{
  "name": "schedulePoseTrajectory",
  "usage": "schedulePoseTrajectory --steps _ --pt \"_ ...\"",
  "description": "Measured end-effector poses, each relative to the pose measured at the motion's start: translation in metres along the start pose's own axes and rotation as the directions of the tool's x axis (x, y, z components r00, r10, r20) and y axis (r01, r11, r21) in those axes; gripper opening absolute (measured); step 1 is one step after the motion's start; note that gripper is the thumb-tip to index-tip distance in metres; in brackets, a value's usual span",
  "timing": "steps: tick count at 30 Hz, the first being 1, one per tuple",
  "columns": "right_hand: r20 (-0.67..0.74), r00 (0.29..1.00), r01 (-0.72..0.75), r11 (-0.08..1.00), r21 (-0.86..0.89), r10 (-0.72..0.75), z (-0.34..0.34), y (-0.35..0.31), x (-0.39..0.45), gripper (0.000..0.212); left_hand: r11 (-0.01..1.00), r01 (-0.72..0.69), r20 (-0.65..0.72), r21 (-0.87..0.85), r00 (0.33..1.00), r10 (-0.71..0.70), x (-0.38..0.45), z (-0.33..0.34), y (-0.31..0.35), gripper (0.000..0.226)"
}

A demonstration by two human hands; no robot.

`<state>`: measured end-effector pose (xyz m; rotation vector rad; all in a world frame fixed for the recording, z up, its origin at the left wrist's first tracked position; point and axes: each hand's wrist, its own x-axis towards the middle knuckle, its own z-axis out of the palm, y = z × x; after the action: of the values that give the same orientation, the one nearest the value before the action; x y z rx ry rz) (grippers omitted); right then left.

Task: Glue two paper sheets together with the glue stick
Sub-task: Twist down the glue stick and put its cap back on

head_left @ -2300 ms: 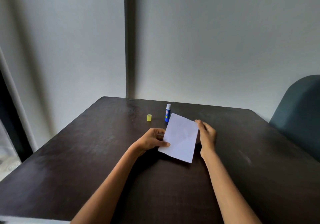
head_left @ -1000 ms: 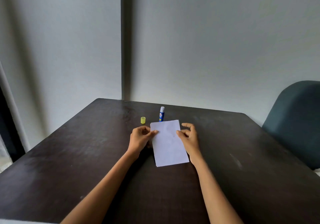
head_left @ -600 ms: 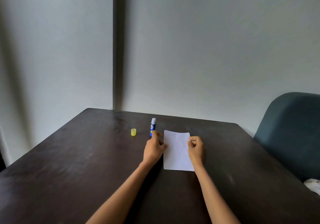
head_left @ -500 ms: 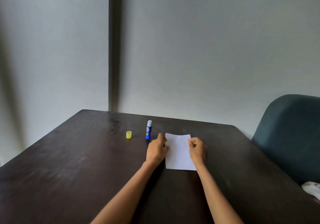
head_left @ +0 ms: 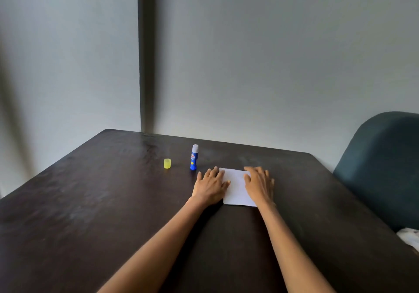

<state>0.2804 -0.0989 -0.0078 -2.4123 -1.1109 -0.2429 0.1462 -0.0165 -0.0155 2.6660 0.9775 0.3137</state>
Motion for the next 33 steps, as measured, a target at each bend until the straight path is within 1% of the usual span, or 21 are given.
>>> schedulePoseTrajectory --steps 2,4,6,7,9,10,12,14,15,17,20,22,24,25,28,29,30,31,33 --pt "-0.095 0.995 0.031 0.998 0.051 -0.026 -0.003 -0.011 -0.002 0.035 0.996 -0.018 -0.136 -0.092 0.991 0.005 -0.013 -0.007 -0.006 0.046" --pt "-0.131 0.986 0.119 0.984 0.133 -0.101 -0.002 -0.034 -0.003 0.039 0.993 -0.066 -0.301 -0.102 0.953 0.033 -0.027 -0.016 -0.019 0.038" --pt "-0.067 0.985 0.17 0.95 0.263 -0.158 0.006 -0.063 -0.003 0.051 0.994 -0.069 -0.409 -0.089 0.912 0.026 -0.038 -0.026 -0.036 0.035" --pt "-0.011 0.986 0.161 0.933 0.321 -0.167 0.01 -0.079 -0.002 0.059 0.994 -0.044 -0.44 -0.102 0.898 -0.006 -0.042 -0.032 -0.045 0.033" --pt "0.112 0.982 0.096 0.913 0.396 -0.151 0.02 -0.108 0.0 0.073 0.986 0.024 -0.463 -0.163 0.881 -0.098 -0.045 -0.044 -0.061 0.033" --pt "0.157 0.978 0.062 0.914 0.401 -0.135 0.026 -0.119 0.002 0.076 0.979 0.055 -0.454 -0.194 0.88 -0.139 -0.045 -0.049 -0.069 0.035" --pt "0.2 0.975 0.028 0.941 0.338 -0.1 0.038 -0.133 0.007 0.071 0.97 0.094 -0.428 -0.224 0.885 -0.184 -0.044 -0.055 -0.079 0.039" --pt "0.191 0.979 0.017 0.967 0.256 -0.068 0.048 -0.14 0.01 0.057 0.968 0.099 -0.412 -0.23 0.891 -0.189 -0.042 -0.055 -0.086 0.04" --pt "0.174 0.983 0.013 0.97 0.241 -0.057 0.051 -0.142 0.011 0.049 0.968 0.094 -0.407 -0.233 0.894 -0.185 -0.041 -0.055 -0.087 0.041" --pt "0.142 0.989 0.002 0.965 0.263 -0.041 0.054 -0.143 0.011 0.038 0.964 0.07 -0.399 -0.255 0.901 -0.171 -0.038 -0.052 -0.087 0.041" --pt "0.107 0.993 -0.001 0.935 0.356 -0.039 0.048 -0.141 0.004 0.033 0.943 0.007 -0.415 -0.333 0.897 -0.153 -0.037 -0.045 -0.085 0.039" --pt "0.093 0.993 0.027 0.884 0.466 -0.079 0.04 -0.137 -0.006 0.028 0.882 -0.047 -0.436 -0.468 0.881 -0.184 -0.038 -0.041 -0.084 0.04" --pt "0.096 0.983 0.08 0.833 0.548 -0.158 0.031 -0.132 -0.017 0.023 0.775 -0.115 -0.412 -0.622 0.889 -0.199 -0.04 -0.041 -0.078 0.043" --pt "0.097 0.976 0.101 0.805 0.584 -0.193 0.026 -0.13 -0.023 0.023 0.7 -0.151 -0.389 -0.698 0.901 -0.194 -0.039 -0.042 -0.074 0.039" --pt "0.096 0.963 0.111 0.692 0.713 -0.254 0.015 -0.124 -0.039 0.023 0.48 -0.238 -0.346 -0.844 0.926 -0.15 -0.04 -0.049 -0.06 0.01" --pt "0.112 0.956 0.095 0.646 0.757 -0.271 0.011 -0.121 -0.043 0.025 0.426 -0.252 -0.336 -0.869 0.932 -0.135 -0.041 -0.051 -0.055 0.011" --pt "0.15 0.944 0.057 0.591 0.805 -0.295 0.007 -0.116 -0.046 0.026 0.376 -0.254 -0.322 -0.891 0.938 -0.13 -0.042 -0.051 -0.052 0.016" --pt "0.212 0.923 -0.01 0.53 0.848 -0.322 0.003 -0.111 -0.049 0.025 0.331 -0.246 -0.302 -0.911 0.944 -0.13 -0.043 -0.052 -0.049 0.021" --pt "0.361 0.851 -0.187 0.422 0.887 -0.381 -0.003 -0.096 -0.051 0.023 0.236 -0.216 -0.248 -0.947 0.962 -0.114 -0.046 -0.055 -0.046 0.024"
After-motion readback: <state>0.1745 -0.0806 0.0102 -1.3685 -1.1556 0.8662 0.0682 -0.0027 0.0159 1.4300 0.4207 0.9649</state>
